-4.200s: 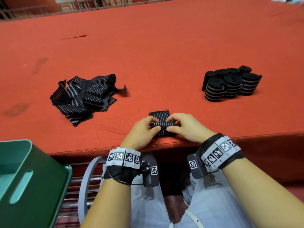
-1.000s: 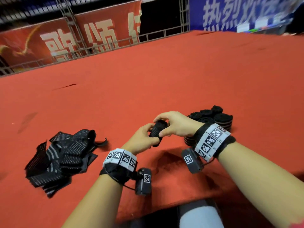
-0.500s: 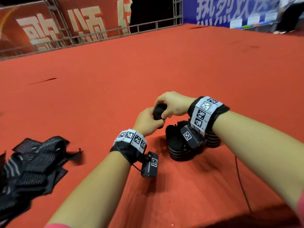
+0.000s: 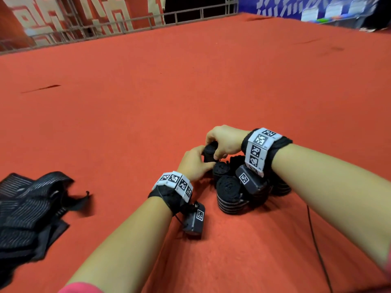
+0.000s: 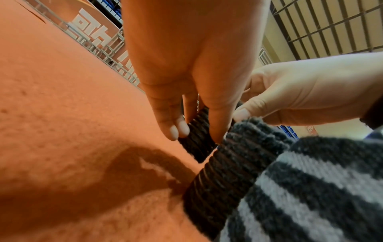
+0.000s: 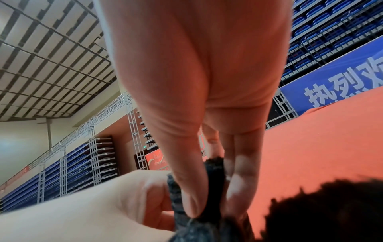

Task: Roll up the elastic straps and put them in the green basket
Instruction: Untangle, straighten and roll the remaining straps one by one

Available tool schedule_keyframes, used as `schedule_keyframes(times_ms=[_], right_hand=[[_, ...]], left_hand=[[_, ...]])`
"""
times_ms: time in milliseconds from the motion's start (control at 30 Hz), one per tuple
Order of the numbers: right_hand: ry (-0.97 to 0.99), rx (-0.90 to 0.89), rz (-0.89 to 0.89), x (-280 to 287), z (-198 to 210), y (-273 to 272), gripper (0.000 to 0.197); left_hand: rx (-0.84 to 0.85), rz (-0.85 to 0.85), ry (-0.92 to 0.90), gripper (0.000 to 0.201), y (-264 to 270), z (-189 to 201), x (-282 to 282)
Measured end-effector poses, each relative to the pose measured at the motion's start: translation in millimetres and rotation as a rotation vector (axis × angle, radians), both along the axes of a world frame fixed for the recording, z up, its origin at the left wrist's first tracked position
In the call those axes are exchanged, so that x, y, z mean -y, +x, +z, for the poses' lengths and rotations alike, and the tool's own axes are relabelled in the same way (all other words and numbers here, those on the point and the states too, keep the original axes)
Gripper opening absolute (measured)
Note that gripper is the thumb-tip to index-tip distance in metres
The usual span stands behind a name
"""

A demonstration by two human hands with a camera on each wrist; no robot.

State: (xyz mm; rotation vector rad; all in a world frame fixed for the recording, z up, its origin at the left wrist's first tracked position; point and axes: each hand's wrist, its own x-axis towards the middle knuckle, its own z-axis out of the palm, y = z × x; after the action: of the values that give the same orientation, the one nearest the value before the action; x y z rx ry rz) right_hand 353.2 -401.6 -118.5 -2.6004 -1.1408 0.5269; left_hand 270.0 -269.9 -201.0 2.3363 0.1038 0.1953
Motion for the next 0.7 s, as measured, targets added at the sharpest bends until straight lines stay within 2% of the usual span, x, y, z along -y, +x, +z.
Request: schedule_keyframes(times_ms=[233, 467, 567, 700], right_hand=[[-0.052, -0.043, 0.02, 4.3, -2.8, 1.5, 0.025], [-0.125, -0.087, 0.039, 1.8, -1.9, 0.4, 0.037], [-0.13, -0.123, 0.04, 2.8, -0.4, -0.8, 0.036], [-0.141, -0.105, 0.019, 2.9, 2.7, -2.8, 0.031]], left_hand=[[-0.033, -0.086, -0.052, 0.029, -0.3, -8.7, -1.3], [-0.127, -0.144, -0.002, 0.032, -7.4, -10.6, -7.1], [-0.153, -0.133, 0.006, 0.032, -10.7, -9.5, -4.4], [-0.104, -0.077, 0.064, 0.028, -10.5, -9.5, -2.6]])
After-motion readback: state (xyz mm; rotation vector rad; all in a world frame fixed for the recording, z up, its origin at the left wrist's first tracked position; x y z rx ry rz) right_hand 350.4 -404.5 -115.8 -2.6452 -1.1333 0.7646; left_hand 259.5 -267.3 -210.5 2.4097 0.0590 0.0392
